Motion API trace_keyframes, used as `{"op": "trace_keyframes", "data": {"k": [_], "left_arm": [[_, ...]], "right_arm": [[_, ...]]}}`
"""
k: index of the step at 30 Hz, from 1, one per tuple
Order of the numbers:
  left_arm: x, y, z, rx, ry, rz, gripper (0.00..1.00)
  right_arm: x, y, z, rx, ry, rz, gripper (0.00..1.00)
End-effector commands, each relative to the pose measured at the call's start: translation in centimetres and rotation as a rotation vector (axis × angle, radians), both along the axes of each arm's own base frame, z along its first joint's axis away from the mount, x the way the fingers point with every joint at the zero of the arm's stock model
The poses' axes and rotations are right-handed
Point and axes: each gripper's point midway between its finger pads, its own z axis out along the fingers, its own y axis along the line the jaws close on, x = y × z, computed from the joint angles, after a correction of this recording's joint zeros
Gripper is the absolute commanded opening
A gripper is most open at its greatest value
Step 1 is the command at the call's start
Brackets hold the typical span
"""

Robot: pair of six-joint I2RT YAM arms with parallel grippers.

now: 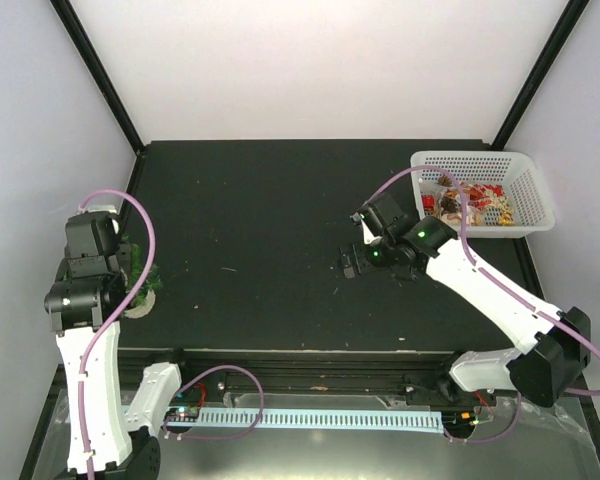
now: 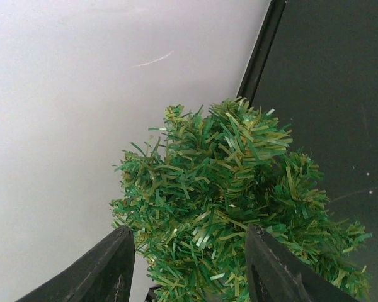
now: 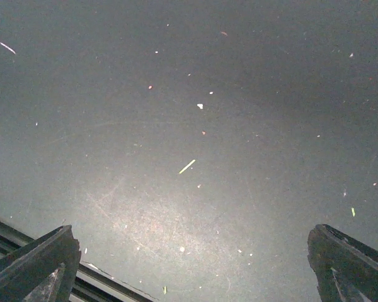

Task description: Decorate the small christmas tree

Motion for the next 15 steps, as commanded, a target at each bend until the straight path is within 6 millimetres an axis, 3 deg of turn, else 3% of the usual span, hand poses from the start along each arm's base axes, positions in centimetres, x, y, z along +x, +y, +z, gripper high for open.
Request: {"op": "trace_keyframes", "data": {"k": [1,7,15], "left_arm": [[-0.1,1.5,1.4,-0.008,-0.116,0.137,0.5],[-0.4,2.0,2.9,-0.016,-0.184,0.194,0.66],[-0.6,2.3,4.1,0.002,-0.217,0.216,0.67]], "right_arm": [[-0.7,0.5,0.0,-0.014,0.042,0.031,0.99],[-0.8,0.7,-0.7,-0.037,0.067,0.037,0.99],[-0.6,1.4,-1.3,-0.054,0.088,0.054,0.99]]}}
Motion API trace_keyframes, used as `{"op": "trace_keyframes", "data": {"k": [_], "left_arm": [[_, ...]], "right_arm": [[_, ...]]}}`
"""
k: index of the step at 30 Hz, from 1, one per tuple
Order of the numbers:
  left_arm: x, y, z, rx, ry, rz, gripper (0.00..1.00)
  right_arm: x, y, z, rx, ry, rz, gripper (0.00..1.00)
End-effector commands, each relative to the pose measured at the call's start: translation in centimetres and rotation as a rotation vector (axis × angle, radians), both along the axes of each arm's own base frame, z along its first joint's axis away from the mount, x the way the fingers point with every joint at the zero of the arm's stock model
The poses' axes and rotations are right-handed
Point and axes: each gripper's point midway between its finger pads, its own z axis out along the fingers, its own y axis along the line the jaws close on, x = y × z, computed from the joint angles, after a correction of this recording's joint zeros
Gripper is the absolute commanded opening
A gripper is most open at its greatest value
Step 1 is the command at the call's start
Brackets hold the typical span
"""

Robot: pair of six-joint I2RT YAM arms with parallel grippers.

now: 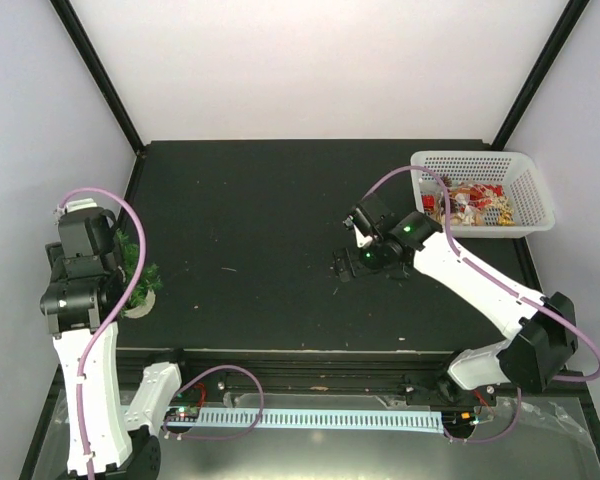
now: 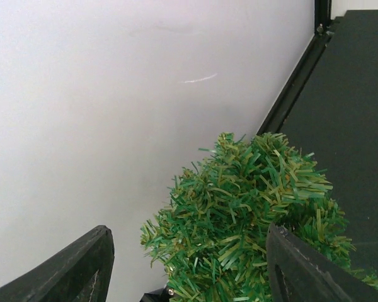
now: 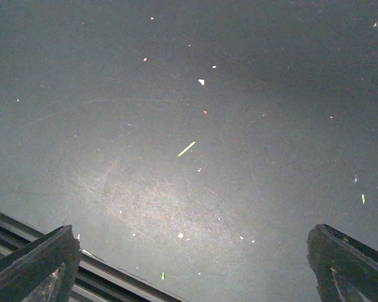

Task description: Decorate the small christmas tree

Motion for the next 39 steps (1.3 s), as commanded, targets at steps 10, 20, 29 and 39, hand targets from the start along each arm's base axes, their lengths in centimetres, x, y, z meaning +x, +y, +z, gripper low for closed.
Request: {"op": "trace_keyframes", "data": {"k": [10,20,29,39], "left_arm": [[1.2,1.0,0.2,0.035,-0.071,0.054,0.54],[1.7,1.9,-1.2,0.066,-0.072,0.101,0.61],[3.0,2.0,-2.4,0.064,-0.097,0.094,0.54],[4.0,1.8,-2.1,0.06,-0.13,0.067,0.42]], "right_arm": [[-0.2,1.6,0.2,0.0,0.019,0.047,0.99],[-0.3,1.6,0.0,-0.015,0.025,0.049,0.99],[-0.5,1.9,0.0,-0.029,0.033,0.057,0.99],[-0.8,2.1,-0.3,-0.041,0.042,0.064,0.99]]}}
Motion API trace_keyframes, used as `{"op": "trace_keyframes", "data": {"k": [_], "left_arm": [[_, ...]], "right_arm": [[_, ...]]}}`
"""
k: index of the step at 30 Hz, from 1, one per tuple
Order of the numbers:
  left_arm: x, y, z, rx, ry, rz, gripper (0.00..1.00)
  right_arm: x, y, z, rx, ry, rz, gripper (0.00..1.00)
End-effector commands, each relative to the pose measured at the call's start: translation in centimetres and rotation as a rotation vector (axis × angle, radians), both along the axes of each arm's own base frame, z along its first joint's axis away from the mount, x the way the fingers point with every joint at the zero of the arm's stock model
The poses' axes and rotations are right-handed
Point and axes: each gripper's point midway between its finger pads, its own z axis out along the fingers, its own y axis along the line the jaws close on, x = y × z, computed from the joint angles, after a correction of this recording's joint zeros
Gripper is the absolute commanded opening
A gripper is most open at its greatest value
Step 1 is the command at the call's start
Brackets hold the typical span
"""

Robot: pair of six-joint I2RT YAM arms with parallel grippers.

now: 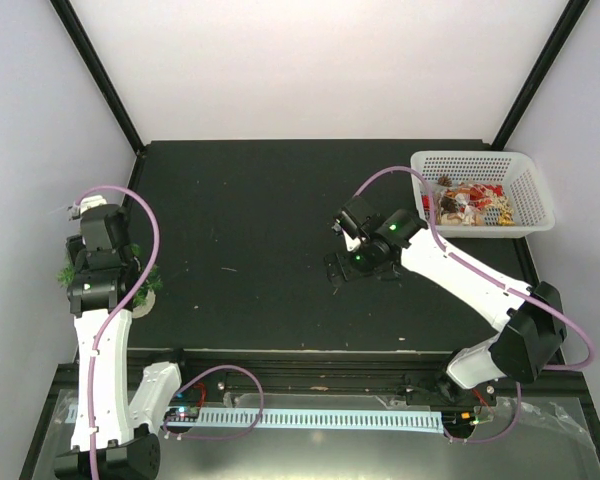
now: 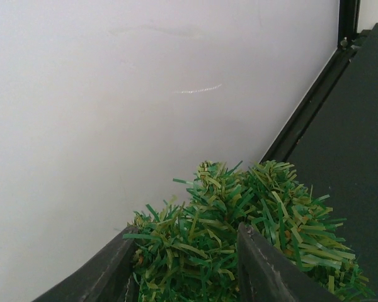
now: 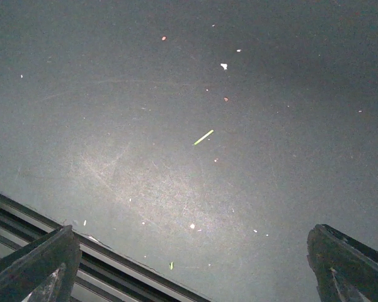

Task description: Decorate the small christmas tree

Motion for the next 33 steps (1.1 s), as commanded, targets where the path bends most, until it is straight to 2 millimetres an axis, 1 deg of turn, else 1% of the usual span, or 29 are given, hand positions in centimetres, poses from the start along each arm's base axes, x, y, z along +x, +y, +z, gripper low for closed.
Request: {"op": "trace_keyframes", "data": {"k": [1,5,11,14,17,23,33], "left_arm": [[0.6,-0.1,1.4,0.008,-0.07,-0.013,0.42],[0.9,-0.4,1.8,0.003,-0.083,-0.035,0.37],[0.9,-0.7,1.7,-0.01,-0.07,-0.044,0.24],[0.7,-0.7,1.7,-0.019,-0.068,-0.043,0.21],[0.6,-0.8,2.0,-0.025,-0.079,-0.04,0.13],[0.7,-1.1,2.8,-0.039,-0.108,-0.057,0.02],[1.4,-2.2,3.7,-0.062,-0.124,-0.129,0.02]], "right_arm": [[0.1,0.4,0.4,-0.004,-0.006,0.007,0.99],[0.0,0.5,-0.1,-0.014,0.003,0.012,0.99],[-0.1,0.3,-0.8,-0.033,0.013,0.015,0.99],[-0.2,0.2,-1.2,-0.04,0.016,0.015,0.99],[-0.3,0.1,-1.4,-0.042,0.018,0.014,0.99],[-0.3,-0.1,-1.8,-0.057,0.023,0.017,0.99],[-0.7,-0.3,-2.4,-0.055,0.027,0.009,0.99]]}}
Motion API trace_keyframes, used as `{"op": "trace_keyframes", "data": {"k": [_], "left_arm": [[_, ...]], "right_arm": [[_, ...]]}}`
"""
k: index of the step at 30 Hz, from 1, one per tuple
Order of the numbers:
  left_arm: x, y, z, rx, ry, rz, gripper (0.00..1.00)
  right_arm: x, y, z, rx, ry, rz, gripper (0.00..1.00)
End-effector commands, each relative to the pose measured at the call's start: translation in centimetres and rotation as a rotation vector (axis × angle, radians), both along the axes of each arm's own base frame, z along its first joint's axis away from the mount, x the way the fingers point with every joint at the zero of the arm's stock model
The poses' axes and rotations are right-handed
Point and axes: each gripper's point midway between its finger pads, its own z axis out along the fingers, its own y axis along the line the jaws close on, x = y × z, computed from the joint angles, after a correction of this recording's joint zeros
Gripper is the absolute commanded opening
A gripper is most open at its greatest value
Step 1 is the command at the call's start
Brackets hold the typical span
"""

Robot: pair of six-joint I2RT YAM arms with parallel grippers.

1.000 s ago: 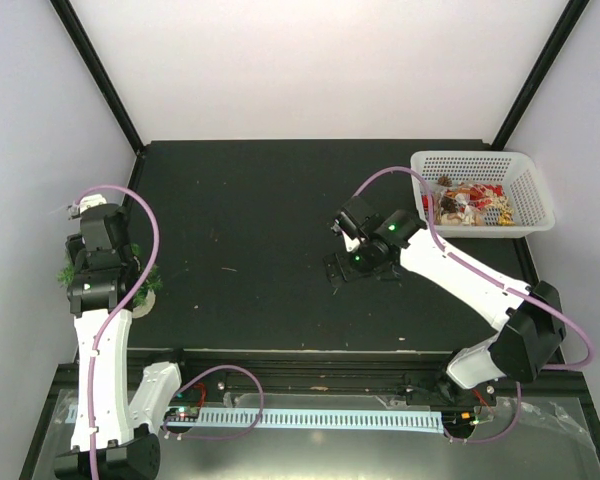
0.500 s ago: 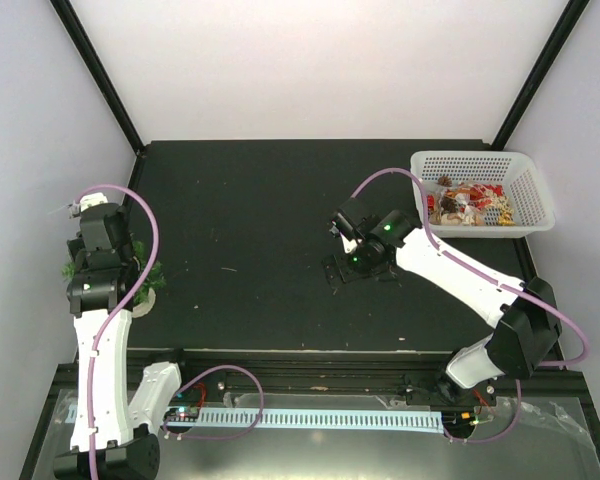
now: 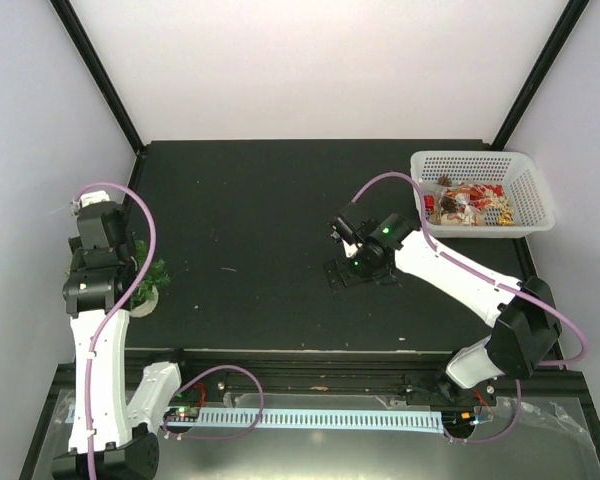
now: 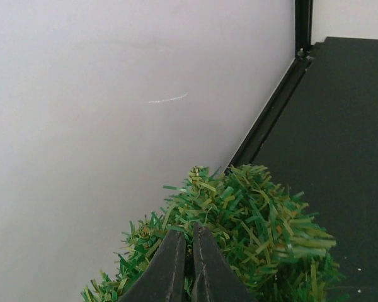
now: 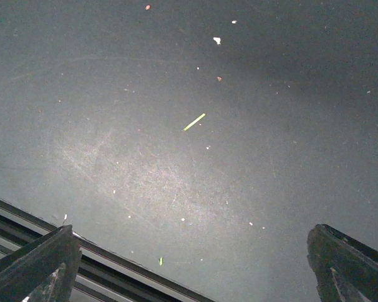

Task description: Decorate the small christmas tree

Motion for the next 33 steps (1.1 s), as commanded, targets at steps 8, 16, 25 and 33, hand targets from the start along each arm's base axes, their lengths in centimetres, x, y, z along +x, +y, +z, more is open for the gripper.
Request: {"op": "trace_keyframes", "data": {"k": [8,16,25,33], "left_arm": [[3.8,-4.5,5.1,0.009,-0.126,-0.297,0.02],[9.8,-11.6,7.3,-0.129,-0.082,-0.712,0.02],[18.2,-20.5,9.7,-0.215,-0.024,-1.046,0.01],[25.1,-27.2,10.1,-0.185,-0.04,-1.191,0.02]], "right_arm": [[-0.6,-0.6,-1.0,-0.006,-0.006,-0.018,0.99],[-1.2,-1.4,-1.0,0.016,-0.016,-0.077,0.99],[-2.2,-3.3,-1.3,0.036,-0.036,-0.184,0.99],[-3.5,-5.0,-1.5,0.056,-0.038,-0.273,0.99]]}}
